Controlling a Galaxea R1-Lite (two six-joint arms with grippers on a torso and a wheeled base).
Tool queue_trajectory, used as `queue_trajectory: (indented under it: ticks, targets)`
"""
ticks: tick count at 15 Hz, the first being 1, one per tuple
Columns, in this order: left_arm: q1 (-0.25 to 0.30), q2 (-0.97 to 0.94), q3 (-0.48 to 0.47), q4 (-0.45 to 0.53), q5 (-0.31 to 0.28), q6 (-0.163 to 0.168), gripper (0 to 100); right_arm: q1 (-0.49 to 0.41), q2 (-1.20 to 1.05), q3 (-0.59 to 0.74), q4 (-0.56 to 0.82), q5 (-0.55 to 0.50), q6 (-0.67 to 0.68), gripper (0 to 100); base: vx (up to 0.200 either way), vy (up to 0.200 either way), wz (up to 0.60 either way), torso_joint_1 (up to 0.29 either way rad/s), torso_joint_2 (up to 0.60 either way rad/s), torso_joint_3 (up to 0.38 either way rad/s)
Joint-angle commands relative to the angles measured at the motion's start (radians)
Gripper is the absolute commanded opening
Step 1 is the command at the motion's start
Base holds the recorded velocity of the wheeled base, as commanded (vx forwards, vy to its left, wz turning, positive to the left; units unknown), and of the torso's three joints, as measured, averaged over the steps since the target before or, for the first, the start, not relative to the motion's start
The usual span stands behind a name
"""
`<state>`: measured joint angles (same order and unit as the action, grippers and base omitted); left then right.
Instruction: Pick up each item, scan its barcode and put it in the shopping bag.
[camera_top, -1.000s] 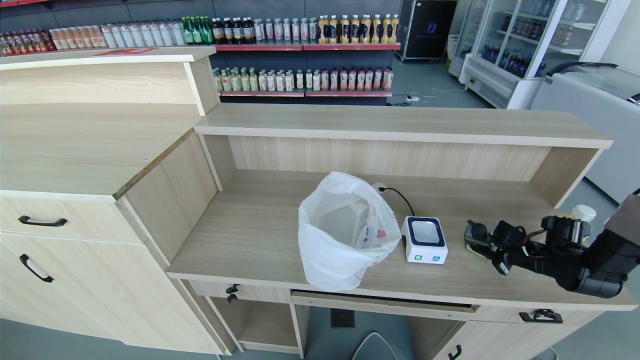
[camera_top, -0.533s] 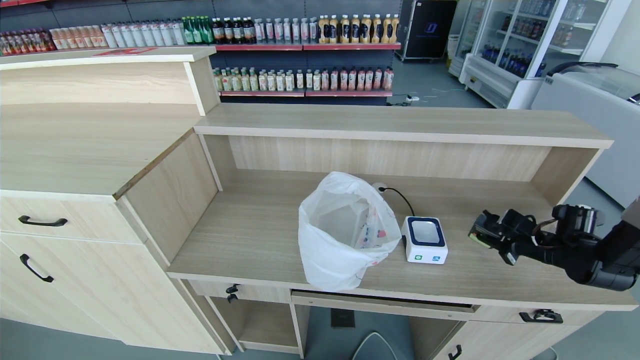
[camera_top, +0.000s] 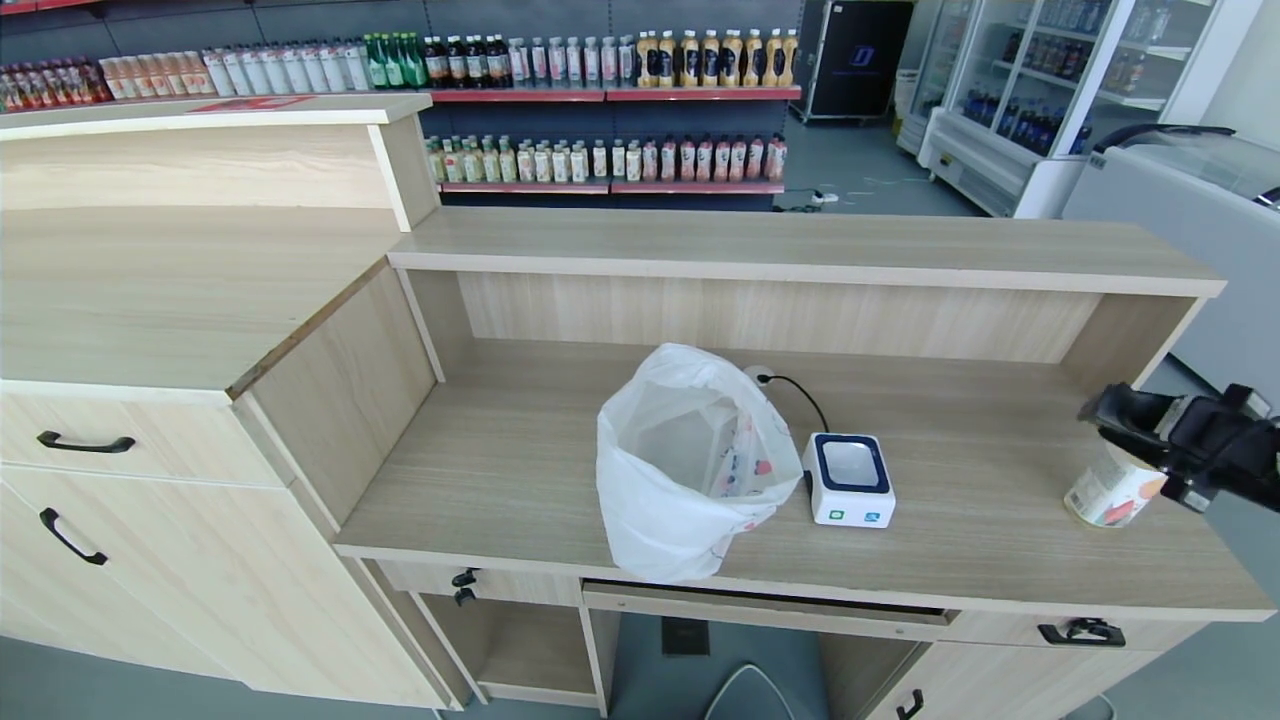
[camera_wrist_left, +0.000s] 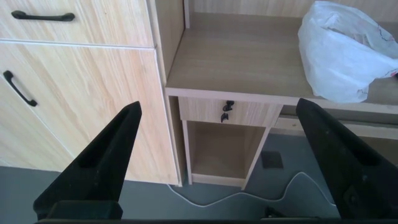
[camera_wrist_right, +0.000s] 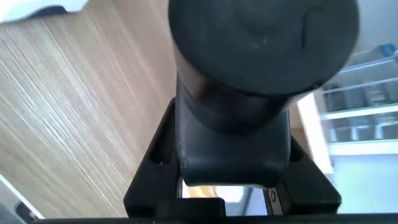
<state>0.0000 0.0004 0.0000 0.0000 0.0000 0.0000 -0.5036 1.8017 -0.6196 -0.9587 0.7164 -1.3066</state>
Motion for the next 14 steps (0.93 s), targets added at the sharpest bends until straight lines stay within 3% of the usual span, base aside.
queue_trajectory:
  ticks: [1, 5, 7, 11, 14]
  targets:
    - [0.0, 0.0, 0.0, 0.0, 0.0, 0.0, 100, -0.118, -0.232, 0.101, 0.002, 0.067, -0.125, 0, 0.0, 0.0, 0.0, 0.0, 0.0, 0.0]
    - [0.0, 0.0, 0.0, 0.0, 0.0, 0.0, 100, -0.078, -0.374, 0.109, -0.009, 0.27, -0.447, 0, 0.0, 0.0, 0.0, 0.0, 0.0, 0.0]
    - [0.0, 0.0, 0.0, 0.0, 0.0, 0.0, 100, 0.027, -0.429, 0.115, 0.003, 0.278, -0.545, 0, 0.0, 0.0, 0.0, 0.0, 0.0, 0.0]
    - [0.0, 0.0, 0.0, 0.0, 0.0, 0.0, 100, 0.461, -0.519, 0.119, 0.054, 0.275, -0.908, 0, 0.0, 0.0, 0.0, 0.0, 0.0, 0.0]
    - [0.0, 0.0, 0.0, 0.0, 0.0, 0.0, 100, 0.703, -0.601, 0.162, 0.057, 0.239, -1.129, 0, 0.0, 0.0, 0.0, 0.0, 0.0, 0.0]
